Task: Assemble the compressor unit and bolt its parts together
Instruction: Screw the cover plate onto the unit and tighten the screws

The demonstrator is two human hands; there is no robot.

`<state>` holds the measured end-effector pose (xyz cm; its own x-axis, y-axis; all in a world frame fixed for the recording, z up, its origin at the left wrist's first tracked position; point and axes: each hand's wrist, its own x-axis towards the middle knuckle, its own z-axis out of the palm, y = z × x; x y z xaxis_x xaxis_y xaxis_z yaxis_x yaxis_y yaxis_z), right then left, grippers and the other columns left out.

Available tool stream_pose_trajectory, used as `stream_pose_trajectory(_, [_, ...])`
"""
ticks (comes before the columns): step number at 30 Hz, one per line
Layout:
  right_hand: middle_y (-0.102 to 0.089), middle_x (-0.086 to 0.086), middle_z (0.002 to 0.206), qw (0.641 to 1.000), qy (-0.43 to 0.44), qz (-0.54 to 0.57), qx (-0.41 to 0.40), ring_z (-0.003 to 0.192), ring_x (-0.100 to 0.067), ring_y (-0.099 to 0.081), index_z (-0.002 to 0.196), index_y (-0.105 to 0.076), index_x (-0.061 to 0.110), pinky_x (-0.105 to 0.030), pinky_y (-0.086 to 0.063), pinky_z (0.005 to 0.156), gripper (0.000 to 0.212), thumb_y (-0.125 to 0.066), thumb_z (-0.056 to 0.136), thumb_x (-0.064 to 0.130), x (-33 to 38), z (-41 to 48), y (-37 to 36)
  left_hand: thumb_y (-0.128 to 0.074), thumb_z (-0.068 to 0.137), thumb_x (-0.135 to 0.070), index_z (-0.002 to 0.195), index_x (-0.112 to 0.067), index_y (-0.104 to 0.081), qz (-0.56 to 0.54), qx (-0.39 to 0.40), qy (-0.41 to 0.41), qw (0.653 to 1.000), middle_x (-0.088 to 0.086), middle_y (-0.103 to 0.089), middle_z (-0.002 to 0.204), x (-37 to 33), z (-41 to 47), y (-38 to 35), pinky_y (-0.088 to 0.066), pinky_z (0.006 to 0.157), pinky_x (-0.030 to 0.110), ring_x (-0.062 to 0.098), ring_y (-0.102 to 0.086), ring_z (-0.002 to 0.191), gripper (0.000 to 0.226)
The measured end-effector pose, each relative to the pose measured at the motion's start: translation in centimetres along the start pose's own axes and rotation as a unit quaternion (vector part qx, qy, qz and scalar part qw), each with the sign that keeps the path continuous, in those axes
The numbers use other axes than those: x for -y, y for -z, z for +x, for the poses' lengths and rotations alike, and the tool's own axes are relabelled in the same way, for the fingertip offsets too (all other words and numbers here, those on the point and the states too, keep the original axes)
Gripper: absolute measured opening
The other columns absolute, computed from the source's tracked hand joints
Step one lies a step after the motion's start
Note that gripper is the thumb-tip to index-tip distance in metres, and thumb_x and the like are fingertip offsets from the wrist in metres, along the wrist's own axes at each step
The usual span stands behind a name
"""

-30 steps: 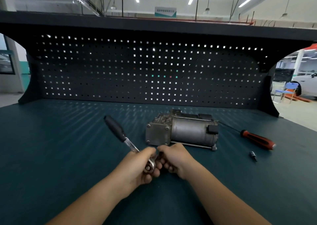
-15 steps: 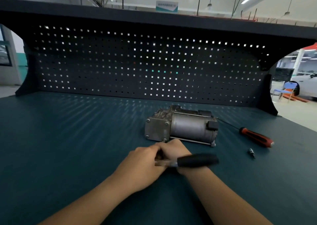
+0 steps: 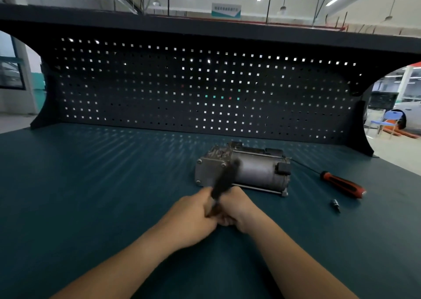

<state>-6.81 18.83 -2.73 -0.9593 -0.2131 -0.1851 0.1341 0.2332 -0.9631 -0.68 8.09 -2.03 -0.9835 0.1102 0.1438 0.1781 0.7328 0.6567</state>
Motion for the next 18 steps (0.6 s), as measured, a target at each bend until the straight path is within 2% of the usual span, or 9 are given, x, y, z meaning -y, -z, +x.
stream_pose_trajectory(2, [-0.048, 0.006, 0.033, 1.000, -0.005, -0.006, 0.009, 0.025, -0.005, -0.042, 0.059, -0.046, 0.013, -0.010, -0.030, 0.031, 0.029, -0.047, 0.087, 0.002, 0.0, -0.1, 0.1, -0.053, 0.086, -0.028, 0.118, -0.034, -0.041, 0.133, -0.010, -0.038, 0.990, -0.001, -0.061, 0.097, -0.2, -0.2, -0.1, -0.051, 0.075, 0.031, 0.022, -0.060, 0.093, 0.035])
stream_pose_trajectory(3, [-0.047, 0.006, 0.032, 1.000, -0.007, -0.007, 0.011, 0.025, -0.004, -0.042, 0.058, -0.044, 0.013, -0.011, -0.031, 0.032, 0.030, -0.046, 0.085, 0.001, -0.1, -0.1, 0.2, -0.052, 0.087, -0.028, 0.125, -0.032, -0.037, 0.158, -0.023, -0.051, 0.986, 0.001, -0.061, 0.103, -0.2, -0.2, -0.2, -0.050, 0.077, 0.034, 0.023, -0.059, 0.095, 0.041])
stream_pose_trajectory(7, [-0.050, 0.004, 0.032, 0.999, -0.017, 0.030, 0.020, 0.025, -0.005, -0.046, 0.063, -0.046, 0.009, -0.011, -0.033, 0.031, 0.028, -0.045, 0.088, -0.003, -0.1, 0.2, 0.5, -0.049, 0.088, -0.022, 0.130, -0.029, -0.034, 0.200, -0.064, -0.073, 0.975, 0.003, -0.060, 0.105, -0.1, 0.0, -0.5, -0.044, 0.069, 0.031, 0.023, -0.059, 0.095, 0.046])
stream_pose_trajectory(10, [-0.050, 0.004, 0.033, 0.999, -0.012, 0.039, 0.022, 0.026, -0.005, -0.046, 0.061, -0.045, 0.010, -0.010, -0.033, 0.031, 0.030, -0.044, 0.088, -0.004, -0.2, 0.3, 0.5, -0.049, 0.087, -0.020, 0.126, -0.029, -0.039, 0.187, -0.074, -0.077, 0.977, 0.001, -0.061, 0.103, -0.2, 0.0, -0.6, -0.045, 0.068, 0.030, 0.021, -0.060, 0.092, 0.041])
stream_pose_trajectory(12, [-0.053, 0.001, 0.041, 0.999, -0.004, 0.045, 0.015, 0.031, -0.006, -0.048, 0.062, -0.048, 0.011, -0.011, -0.034, 0.033, 0.029, -0.046, 0.089, 0.000, -0.2, 0.2, 0.3, -0.050, 0.086, -0.021, 0.115, -0.028, -0.048, 0.086, -0.055, -0.052, 0.993, -0.004, -0.062, 0.094, -0.1, 0.4, -0.5, -0.047, 0.069, 0.028, 0.015, -0.060, 0.084, 0.029])
stream_pose_trajectory(14, [-0.055, -0.002, 0.047, 0.999, 0.004, 0.045, 0.016, 0.032, -0.007, -0.048, 0.063, -0.054, 0.011, -0.012, -0.035, 0.034, 0.029, -0.050, 0.092, 0.011, -0.2, 0.1, 0.2, -0.053, 0.089, -0.018, 0.098, -0.023, -0.054, -0.118, -0.039, 0.019, 0.992, -0.006, -0.058, 0.072, -0.3, 0.7, -0.3, -0.045, 0.054, 0.022, 0.007, -0.056, 0.057, 0.011])
stream_pose_trajectory(15, [-0.056, -0.002, 0.045, 0.999, 0.009, 0.046, 0.021, 0.031, -0.007, -0.048, 0.064, -0.056, 0.010, -0.012, -0.036, 0.034, 0.031, -0.050, 0.093, 0.017, -0.2, 0.0, 0.2, -0.054, 0.090, -0.017, 0.092, -0.020, -0.054, -0.236, -0.035, 0.067, 0.969, -0.005, -0.056, 0.063, -0.5, 0.8, -0.2, -0.041, 0.045, 0.018, 0.005, -0.051, 0.045, 0.003])
stream_pose_trajectory(16, [-0.056, -0.001, 0.043, 0.998, 0.011, 0.048, 0.024, 0.030, -0.008, -0.049, 0.066, -0.057, 0.009, -0.013, -0.036, 0.034, 0.033, -0.049, 0.095, 0.022, -0.2, 0.0, 0.2, -0.053, 0.092, -0.017, 0.090, -0.017, -0.055, -0.348, -0.032, 0.121, 0.929, -0.003, -0.055, 0.056, -0.5, 0.9, 0.0, -0.039, 0.038, 0.016, 0.003, -0.048, 0.038, 0.003])
stream_pose_trajectory(18, [-0.057, -0.002, 0.044, 0.998, 0.007, 0.054, 0.025, 0.032, -0.010, -0.052, 0.070, -0.057, 0.006, -0.013, -0.038, 0.035, 0.035, -0.046, 0.096, 0.027, -0.2, 0.0, 0.3, -0.052, 0.094, -0.019, 0.089, -0.008, -0.056, -0.559, -0.033, 0.211, 0.801, 0.004, -0.059, 0.050, -0.3, 1.0, 0.9, -0.040, 0.033, 0.012, 0.005, -0.050, 0.033, 0.013])
